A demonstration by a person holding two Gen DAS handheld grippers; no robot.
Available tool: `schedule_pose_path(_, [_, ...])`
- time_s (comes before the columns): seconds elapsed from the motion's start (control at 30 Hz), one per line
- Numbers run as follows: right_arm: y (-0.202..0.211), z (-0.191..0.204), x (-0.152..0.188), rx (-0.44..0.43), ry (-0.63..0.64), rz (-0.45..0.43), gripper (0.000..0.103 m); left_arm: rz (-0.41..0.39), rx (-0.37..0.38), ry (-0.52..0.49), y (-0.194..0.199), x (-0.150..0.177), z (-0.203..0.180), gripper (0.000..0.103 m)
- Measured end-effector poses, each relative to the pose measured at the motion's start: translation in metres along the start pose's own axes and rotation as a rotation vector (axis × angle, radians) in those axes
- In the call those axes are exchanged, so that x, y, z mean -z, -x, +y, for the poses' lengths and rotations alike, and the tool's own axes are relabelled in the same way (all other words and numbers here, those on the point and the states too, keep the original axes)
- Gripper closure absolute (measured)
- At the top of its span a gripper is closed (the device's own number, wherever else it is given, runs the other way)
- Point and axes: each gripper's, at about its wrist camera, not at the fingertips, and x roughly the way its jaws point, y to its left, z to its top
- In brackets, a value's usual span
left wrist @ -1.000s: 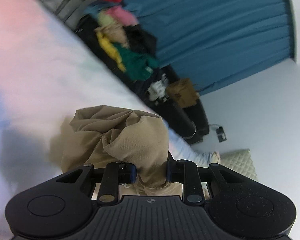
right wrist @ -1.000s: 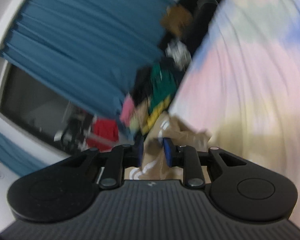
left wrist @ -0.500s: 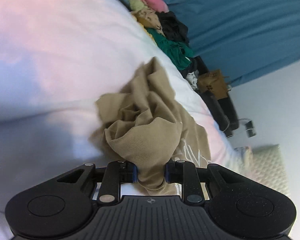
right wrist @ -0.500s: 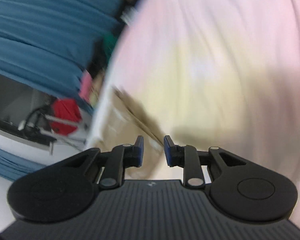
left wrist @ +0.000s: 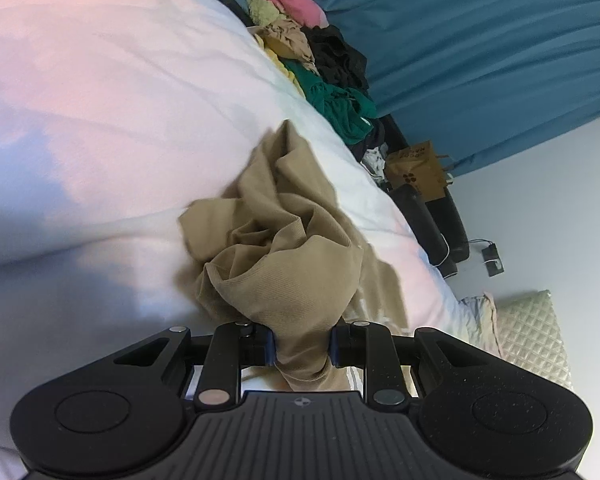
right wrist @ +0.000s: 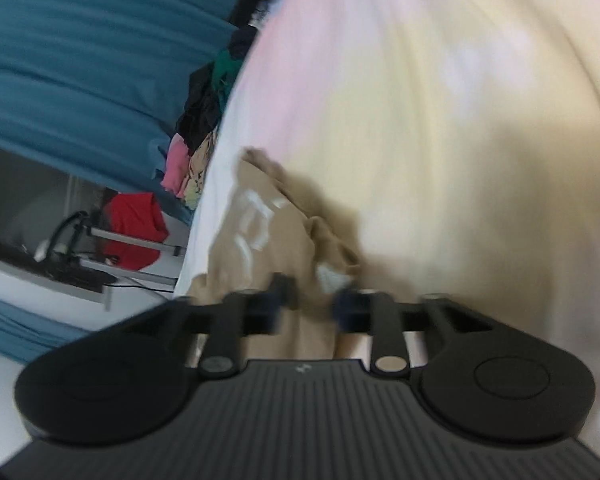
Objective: Fold clothes
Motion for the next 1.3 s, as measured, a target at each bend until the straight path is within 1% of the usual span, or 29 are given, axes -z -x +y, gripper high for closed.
schedule_pose_path(0.1, [0.009, 0.045, -0.026, -0.007, 0.11, -0.043, 0.089, -0.013, 0.027, 0.004, 0.001, -0.019, -0.034, 0.078])
schedule_pose_path(0.17, [0.021, 0.075, -0.049, -0.035, 0.145, -0.096, 0.09, -0.01, 0.048, 0.004, 0.002, -0.036, -0.064, 0.078])
schedule_pose_path(0.27, [0.053, 0.107, -0.076, -0.098, 0.187, -0.214, 0.092, -0.047, 0.142, -0.032, -0.001, -0.055, -0.115, 0.078])
schedule_pose_path(0.33, [0.077, 0.118, -0.084, -0.125, 0.25, -0.283, 0.092, -0.07, 0.183, -0.096, -0.001, -0.055, -0.138, 0.078])
schedule_pose_path(0.37, [0.09, 0.116, -0.086, -0.132, 0.282, -0.311, 0.092, -0.076, 0.195, -0.138, 0.0, -0.051, -0.145, 0.078])
schedule_pose_path(0.43, [0.108, 0.101, -0.078, -0.117, 0.356, -0.343, 0.092, -0.065, 0.163, -0.229, -0.004, -0.032, -0.147, 0.077])
schedule_pose_path(0.47, [0.111, 0.093, -0.071, -0.087, 0.39, -0.344, 0.091, -0.058, 0.144, -0.274, -0.006, -0.023, -0.147, 0.077])
schedule_pose_path(0.5, [0.111, 0.081, -0.064, -0.048, 0.405, -0.325, 0.091, -0.04, 0.107, -0.307, -0.011, -0.01, -0.14, 0.077])
schedule_pose_path(0.57, [0.108, 0.041, -0.045, 0.015, 0.371, -0.247, 0.091, 0.008, 0.028, -0.356, -0.018, 0.018, -0.119, 0.077])
schedule_pose_path(0.63, [0.102, 0.002, -0.023, 0.085, 0.324, -0.162, 0.091, 0.08, -0.046, -0.387, -0.025, 0.047, -0.088, 0.077])
schedule_pose_path(0.67, [0.098, -0.014, -0.013, 0.121, 0.309, -0.121, 0.091, 0.108, -0.075, -0.398, -0.03, 0.056, -0.076, 0.077])
schedule_pose_path(0.7, [0.095, -0.027, -0.003, 0.157, 0.303, -0.081, 0.091, 0.132, -0.102, -0.408, -0.036, 0.064, -0.065, 0.075])
schedule_pose_path(0.73, [0.093, -0.037, 0.004, 0.182, 0.292, -0.049, 0.09, 0.156, -0.128, -0.419, -0.042, 0.072, -0.054, 0.067])
schedule_pose_path(0.8, [0.093, -0.049, 0.012, 0.208, 0.266, -0.002, 0.09, 0.15, -0.135, -0.419, -0.041, 0.075, -0.044, 0.061])
schedule_pose_path(0.87, [0.1, -0.042, 0.012, 0.254, 0.281, 0.025, 0.089, 0.156, -0.159, -0.427, -0.033, 0.074, -0.05, 0.06])
schedule_pose_path(0.9, [0.106, -0.034, 0.009, 0.268, 0.296, 0.027, 0.089, 0.161, -0.175, -0.449, -0.026, 0.072, -0.058, 0.059])
schedule_pose_path(0.93, [0.112, -0.026, 0.007, 0.269, 0.312, 0.023, 0.089, 0.164, -0.189, -0.475, -0.02, 0.071, -0.067, 0.057])
schedule_pose_path(1.0, [0.126, -0.009, 0.003, 0.272, 0.345, 0.016, 0.089, 0.137, -0.209, -0.527, -0.004, 0.066, -0.09, 0.055])
schedule_pose_path(1.07, [0.148, 0.014, 0.005, 0.267, 0.406, -0.006, 0.089, 0.087, -0.201, -0.579, 0.028, 0.065, -0.111, 0.049])
schedule_pose_path(1.13, [0.171, 0.035, 0.009, 0.247, 0.465, -0.032, 0.089, 0.045, -0.195, -0.613, 0.053, 0.065, -0.131, 0.037])
schedule_pose_path(1.17, [0.183, 0.044, 0.013, 0.229, 0.492, -0.046, 0.089, 0.024, -0.198, -0.635, 0.068, 0.068, -0.14, 0.033])
schedule_pose_path(1.2, [0.195, 0.051, 0.019, 0.211, 0.519, -0.061, 0.087, 0.002, -0.201, -0.658, 0.083, 0.072, -0.149, 0.026])
schedule_pose_path(1.23, [0.207, 0.059, 0.026, 0.194, 0.546, -0.076, 0.085, -0.02, -0.203, -0.68, 0.098, 0.075, -0.158, 0.022])
schedule_pose_path(1.27, [0.219, 0.067, 0.032, 0.176, 0.573, -0.091, 0.069, -0.046, -0.204, -0.708, 0.114, 0.083, -0.164, 0.021])
schedule_pose_path(1.3, [0.23, 0.074, 0.038, 0.158, 0.599, -0.106, 0.038, -0.074, -0.205, -0.738, 0.13, 0.092, -0.169, 0.018])
